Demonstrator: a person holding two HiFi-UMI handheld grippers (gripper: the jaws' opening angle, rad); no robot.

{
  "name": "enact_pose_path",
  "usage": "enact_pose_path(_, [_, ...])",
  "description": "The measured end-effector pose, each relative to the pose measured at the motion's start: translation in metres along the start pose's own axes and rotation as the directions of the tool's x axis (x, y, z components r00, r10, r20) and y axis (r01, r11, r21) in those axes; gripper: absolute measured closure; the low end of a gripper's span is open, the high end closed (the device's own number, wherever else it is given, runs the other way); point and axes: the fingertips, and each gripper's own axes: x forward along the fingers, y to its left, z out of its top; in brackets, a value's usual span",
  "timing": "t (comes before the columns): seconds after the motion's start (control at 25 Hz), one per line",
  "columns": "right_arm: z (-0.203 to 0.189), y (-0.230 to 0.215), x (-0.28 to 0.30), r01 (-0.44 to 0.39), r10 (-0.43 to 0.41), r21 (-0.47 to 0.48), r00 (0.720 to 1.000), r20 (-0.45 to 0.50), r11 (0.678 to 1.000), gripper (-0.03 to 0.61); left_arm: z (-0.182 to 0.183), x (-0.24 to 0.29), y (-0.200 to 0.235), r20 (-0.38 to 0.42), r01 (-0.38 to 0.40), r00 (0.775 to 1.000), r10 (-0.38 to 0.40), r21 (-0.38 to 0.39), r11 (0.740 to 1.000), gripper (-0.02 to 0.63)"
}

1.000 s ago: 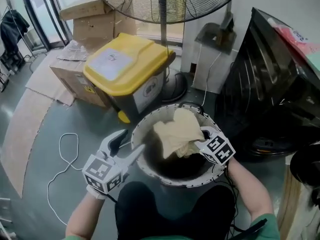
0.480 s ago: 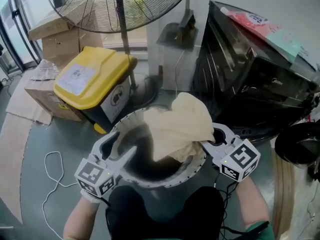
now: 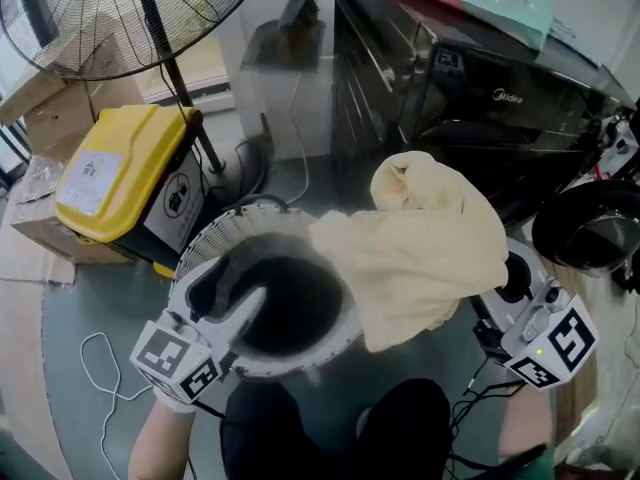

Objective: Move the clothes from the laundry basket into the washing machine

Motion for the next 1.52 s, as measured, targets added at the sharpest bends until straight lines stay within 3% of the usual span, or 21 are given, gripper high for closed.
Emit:
enact_pose_path(0.16, [0.011,-0.017,-0.043,0.142,-0.142,-0.014,0.99,0.0,0.99,0.511,-0.002,0.018,-0.015,0.006,0.08,0.997,-0.08,-0.02,0.997,0.327])
enact_pose_path(0.28, [0.015,-0.036,-0.078,0.268,-0.268,-0.023,0.963,-0.012,0.963,0.511,-0.003,0.027,-0.026,0.012,0.136,0.991,-0.136,-0.025,0.99,0.327])
enact_pose_path(0.56, [-0.003,-0.098,-0.156,0.54,-0.541,-0.033,0.838,-0.077,0.841,0.511,0.001,0.04,-0.046,0.031,0.219,0.975,-0.218,-0.013,0.976,0.327])
enact_pose_path(0.68, [-0.017,-0.124,-0.173,0.611,-0.612,-0.035,0.786,-0.088,0.791,0.511,-0.001,0.041,-0.046,0.032,0.216,0.976,-0.216,-0.017,0.976,0.327])
enact_pose_path(0.84, [-0.04,-0.154,-0.179,0.668,-0.666,-0.01,0.74,-0.098,0.744,0.511,-0.008,0.038,-0.041,0.012,0.192,0.981,-0.192,-0.019,0.981,0.326])
enact_pose_path(1.36, [-0.104,-0.247,-0.119,0.706,-0.706,0.015,0.708,-0.004,0.708,0.511,-0.02,0.015,-0.017,-0.031,0.049,0.998,-0.049,0.007,0.999,0.327])
enact_pose_path(1.52, [-0.12,-0.269,-0.094,0.697,-0.697,0.029,0.717,0.002,0.717,0.51,-0.022,0.01,-0.011,-0.044,0.013,0.999,-0.013,0.012,1.0,0.325])
